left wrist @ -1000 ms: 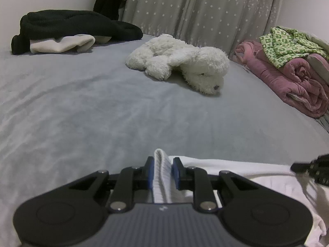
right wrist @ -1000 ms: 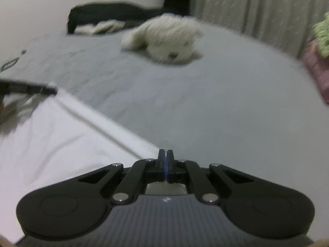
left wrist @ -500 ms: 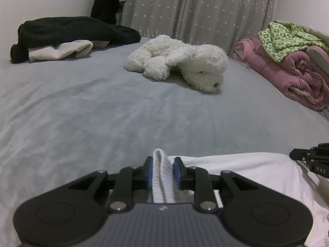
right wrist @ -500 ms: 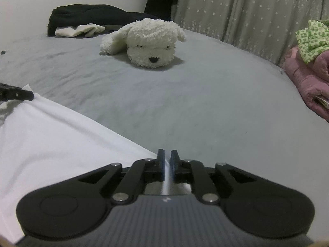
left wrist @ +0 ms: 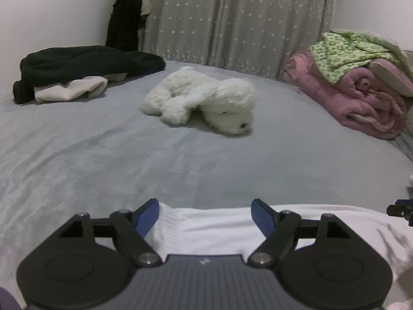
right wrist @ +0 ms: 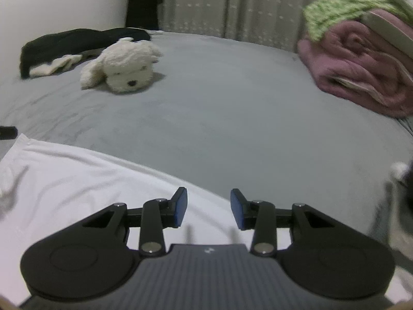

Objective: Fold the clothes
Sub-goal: 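Lay the held garment edge down and open both grippers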

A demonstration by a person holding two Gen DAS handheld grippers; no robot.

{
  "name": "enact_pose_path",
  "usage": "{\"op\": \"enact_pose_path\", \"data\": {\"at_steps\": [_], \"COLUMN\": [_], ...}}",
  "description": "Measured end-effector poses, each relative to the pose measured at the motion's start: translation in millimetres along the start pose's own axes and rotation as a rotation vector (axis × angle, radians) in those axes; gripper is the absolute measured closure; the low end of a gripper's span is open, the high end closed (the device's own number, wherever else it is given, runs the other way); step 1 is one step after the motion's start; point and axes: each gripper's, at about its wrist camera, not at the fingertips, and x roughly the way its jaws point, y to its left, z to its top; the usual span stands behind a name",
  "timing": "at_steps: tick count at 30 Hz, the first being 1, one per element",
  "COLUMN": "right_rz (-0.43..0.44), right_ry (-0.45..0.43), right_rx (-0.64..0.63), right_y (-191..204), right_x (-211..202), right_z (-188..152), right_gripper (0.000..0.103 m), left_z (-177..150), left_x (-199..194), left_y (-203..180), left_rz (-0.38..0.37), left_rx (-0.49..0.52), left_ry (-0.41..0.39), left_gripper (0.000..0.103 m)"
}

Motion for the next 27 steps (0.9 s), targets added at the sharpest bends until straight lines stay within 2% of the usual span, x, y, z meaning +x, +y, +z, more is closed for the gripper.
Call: {"op": "enact_pose_path", "data": {"at_steps": [4, 10, 15, 19, 22, 24, 25, 26, 27], "right_rz": [-0.021, -0.005, 0.035, 0.093, 0.098, 0.081, 0.060, 0.041, 0.022], "right_ry": [0.006, 0.013, -0.006, -0.006, 0.027, 0.064, 0.063, 0.049, 0.043], "right_rx": [0.045, 0.098, 0.133, 0.174, 0.128, 0.076, 0.039, 0.000, -0.025], "right_y": [-6.0, 4.9, 26.8, 53.1, 74.5, 82.4, 84.2, 85.0, 83.7], "right_x": [-28.4, -68.0, -99.0, -113.5, -115.5, -116.2, -119.3, -125.3, -131.8], "right_z": [-17.7, -49.2, -71.7, -95.9, -120.4, -137.0, -145.3, -152.4, -158.4], "right_gripper": [0.059, 0.057, 0.056, 0.055, 0.055, 0.055, 0.053, 0.044, 0.040], "left_z": [-13.2, -44.3, -74.3, -97.7, -115.4, -126.0, -127.8, -129.5, -130.8], "left_x": [-20.0, -55.4, -84.2, -95.7, -91.4, -93.1, -95.3, -97.3, -99.3], "left_y": [-11.4, -10.9, 0.5, 1.6, 6.4, 11.1, 11.9, 12.6, 13.3], "left_rz": [-0.027, -0.036, -0.035, -0.016, 0.050, 0.044, 0.042, 0.040, 0.039], "left_rx": [0.017, 0.009, -0.002, 0.069, 0.121, 0.158, 0.172, 0.187, 0.198], "left_ry": [0.011, 0.055, 0.078, 0.091, 0.148, 0.131, 0.125, 0.122, 0.120], "left_gripper": [0.022, 0.022, 0.022, 0.023, 0.025, 0.025, 0.025, 0.024, 0.024]}}
